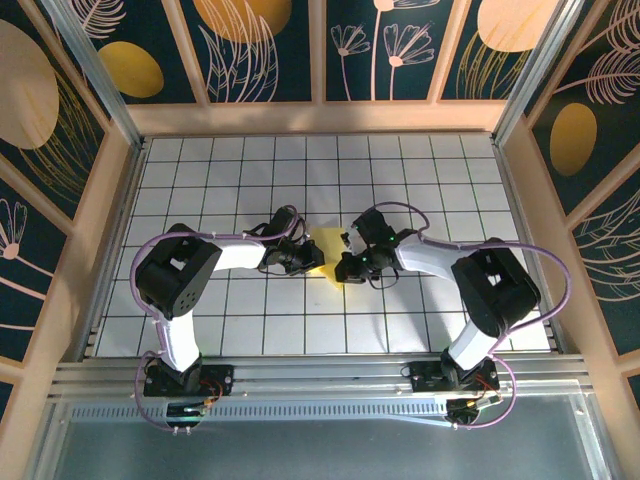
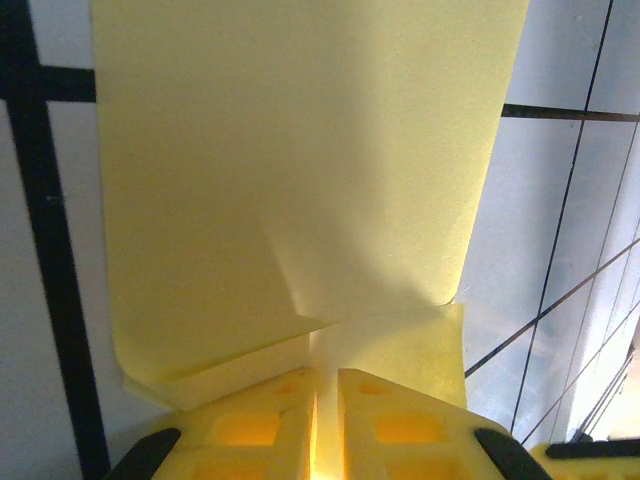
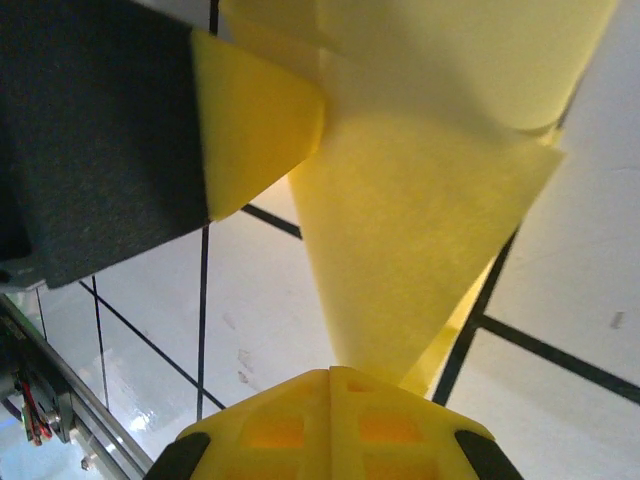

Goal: Fold a paper plane with a square sheet of paper (fold left side to right side)
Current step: Third fold the triangle at the center of the table.

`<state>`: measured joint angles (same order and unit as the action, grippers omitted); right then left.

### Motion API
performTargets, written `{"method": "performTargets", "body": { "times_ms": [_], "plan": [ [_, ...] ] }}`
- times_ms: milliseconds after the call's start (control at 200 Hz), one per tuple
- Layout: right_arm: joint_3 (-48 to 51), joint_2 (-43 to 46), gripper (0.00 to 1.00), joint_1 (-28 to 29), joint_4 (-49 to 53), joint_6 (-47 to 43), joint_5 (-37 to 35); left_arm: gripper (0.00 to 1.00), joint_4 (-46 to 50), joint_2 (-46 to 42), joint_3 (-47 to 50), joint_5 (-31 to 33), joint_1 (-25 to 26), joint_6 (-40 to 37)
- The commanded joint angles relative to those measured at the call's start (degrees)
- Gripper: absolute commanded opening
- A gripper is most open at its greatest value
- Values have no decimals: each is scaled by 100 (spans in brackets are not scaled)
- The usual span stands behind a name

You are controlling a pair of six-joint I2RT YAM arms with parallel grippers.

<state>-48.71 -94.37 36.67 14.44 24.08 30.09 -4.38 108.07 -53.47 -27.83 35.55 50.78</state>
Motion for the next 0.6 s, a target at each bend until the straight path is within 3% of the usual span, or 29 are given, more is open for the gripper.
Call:
{"method": "performTargets", "body": {
  "times_ms": [0,596],
  "plan": [
    [-51,0,3,168,149,-96,121,15,392,117,-21,235,6,-86],
    [-253,-482,4,253,481,-263,-345,15,438,144,-69,243,7,-108]
  ]
}}
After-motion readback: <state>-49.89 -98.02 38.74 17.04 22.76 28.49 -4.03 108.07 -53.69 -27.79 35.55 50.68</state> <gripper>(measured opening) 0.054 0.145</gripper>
